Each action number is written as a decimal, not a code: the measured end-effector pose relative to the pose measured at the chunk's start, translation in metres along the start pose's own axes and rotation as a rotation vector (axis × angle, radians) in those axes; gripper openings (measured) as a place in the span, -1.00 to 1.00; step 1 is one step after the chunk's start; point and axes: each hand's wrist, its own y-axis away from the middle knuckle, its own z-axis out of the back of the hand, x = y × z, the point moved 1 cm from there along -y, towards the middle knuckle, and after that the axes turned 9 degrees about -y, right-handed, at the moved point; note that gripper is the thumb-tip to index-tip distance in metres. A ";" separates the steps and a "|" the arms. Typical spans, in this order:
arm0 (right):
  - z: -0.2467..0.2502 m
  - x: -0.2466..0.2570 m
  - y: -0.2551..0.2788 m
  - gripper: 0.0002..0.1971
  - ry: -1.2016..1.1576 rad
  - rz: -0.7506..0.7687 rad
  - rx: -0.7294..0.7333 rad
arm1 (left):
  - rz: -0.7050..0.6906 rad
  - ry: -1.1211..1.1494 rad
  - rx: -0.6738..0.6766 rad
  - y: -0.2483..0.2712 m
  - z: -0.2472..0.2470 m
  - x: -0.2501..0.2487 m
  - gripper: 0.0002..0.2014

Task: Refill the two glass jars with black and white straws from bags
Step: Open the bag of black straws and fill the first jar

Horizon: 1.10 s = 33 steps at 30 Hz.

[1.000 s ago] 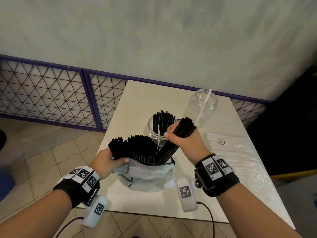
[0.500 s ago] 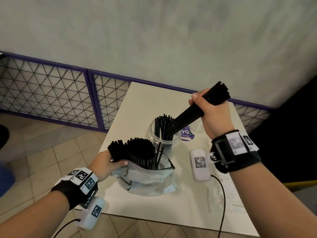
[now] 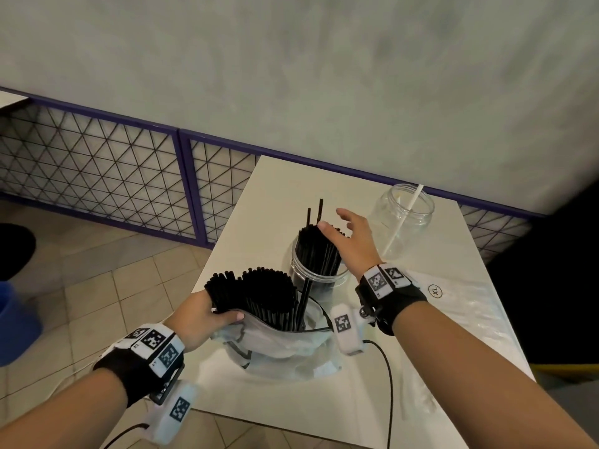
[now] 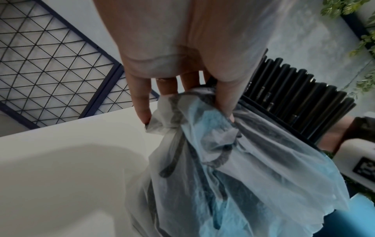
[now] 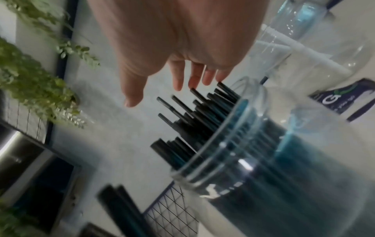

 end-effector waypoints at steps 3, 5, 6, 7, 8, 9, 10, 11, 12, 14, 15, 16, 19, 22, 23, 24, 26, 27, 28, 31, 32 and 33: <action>0.004 -0.008 0.003 -0.38 0.059 0.055 -0.029 | 0.004 0.007 -0.003 0.000 0.000 -0.001 -0.50; 0.003 -0.010 0.004 -0.32 0.059 0.062 -0.006 | 0.009 0.008 -0.005 0.000 -0.001 -0.002 -0.58; 0.000 -0.011 0.005 -0.27 0.075 0.059 0.029 | 0.010 0.006 -0.008 0.000 -0.001 -0.002 -0.60; -0.003 -0.010 0.005 -0.22 0.106 0.060 0.071 | 0.011 0.000 -0.010 0.000 -0.001 -0.001 -0.61; -0.007 -0.009 0.006 -0.17 0.145 0.073 0.107 | 0.012 -0.007 -0.010 0.001 -0.001 -0.001 -0.61; -0.011 -0.007 0.005 -0.11 0.180 0.095 0.131 | 0.010 -0.009 -0.010 0.001 0.000 -0.002 -0.58; -0.015 -0.006 0.004 -0.07 0.205 0.117 0.145 | 0.007 -0.004 -0.012 0.001 0.000 -0.002 -0.53; -0.019 -0.004 0.002 -0.03 0.222 0.136 0.155 | 0.011 0.005 -0.013 0.002 0.000 -0.002 -0.49; -0.022 -0.002 -0.001 0.00 0.239 0.146 0.168 | 0.011 0.012 -0.015 0.002 0.000 -0.002 -0.48; -0.029 0.002 -0.006 0.05 0.291 0.156 0.193 | 0.014 0.018 -0.016 0.004 0.000 -0.005 -0.53; -0.031 0.003 -0.010 0.05 0.325 0.157 0.202 | 0.013 0.020 -0.016 0.004 0.000 -0.005 -0.54; -0.034 0.004 -0.014 0.04 0.360 0.154 0.210 | 0.010 0.022 -0.016 0.005 0.000 -0.006 -0.53; -0.039 0.002 -0.021 -0.14 0.459 0.171 0.235 | 0.013 0.023 -0.016 0.006 0.001 -0.005 -0.46; -0.044 -0.003 -0.020 -0.51 0.384 0.230 0.207 | 0.019 0.031 -0.014 0.006 0.002 -0.006 -0.44; -0.044 -0.004 -0.018 -0.60 0.345 0.246 0.198 | 0.015 0.024 -0.014 0.006 0.002 -0.006 -0.44; -0.045 -0.005 -0.017 -0.66 0.314 0.253 0.188 | 0.014 0.020 -0.013 0.006 0.003 -0.006 -0.44; -0.045 -0.006 -0.016 -0.72 0.265 0.260 0.158 | 0.017 0.019 -0.011 0.006 0.003 -0.006 -0.44; -0.044 -0.005 -0.016 -0.73 0.248 0.264 0.142 | 0.017 0.016 -0.012 0.006 0.004 -0.007 -0.44; -0.044 -0.005 -0.016 -0.75 0.235 0.270 0.125 | 0.013 0.015 -0.011 0.007 0.004 -0.008 -0.44; -0.041 -0.006 -0.015 -0.78 0.214 0.303 0.053 | 0.010 0.013 -0.008 0.006 0.005 -0.009 -0.43; -0.040 -0.007 -0.016 -0.79 0.204 0.319 0.021 | 0.015 0.012 -0.010 0.006 0.005 -0.009 -0.44; -0.037 -0.008 -0.016 -0.80 0.188 0.336 -0.008 | 0.017 0.012 -0.010 0.006 0.006 -0.009 -0.44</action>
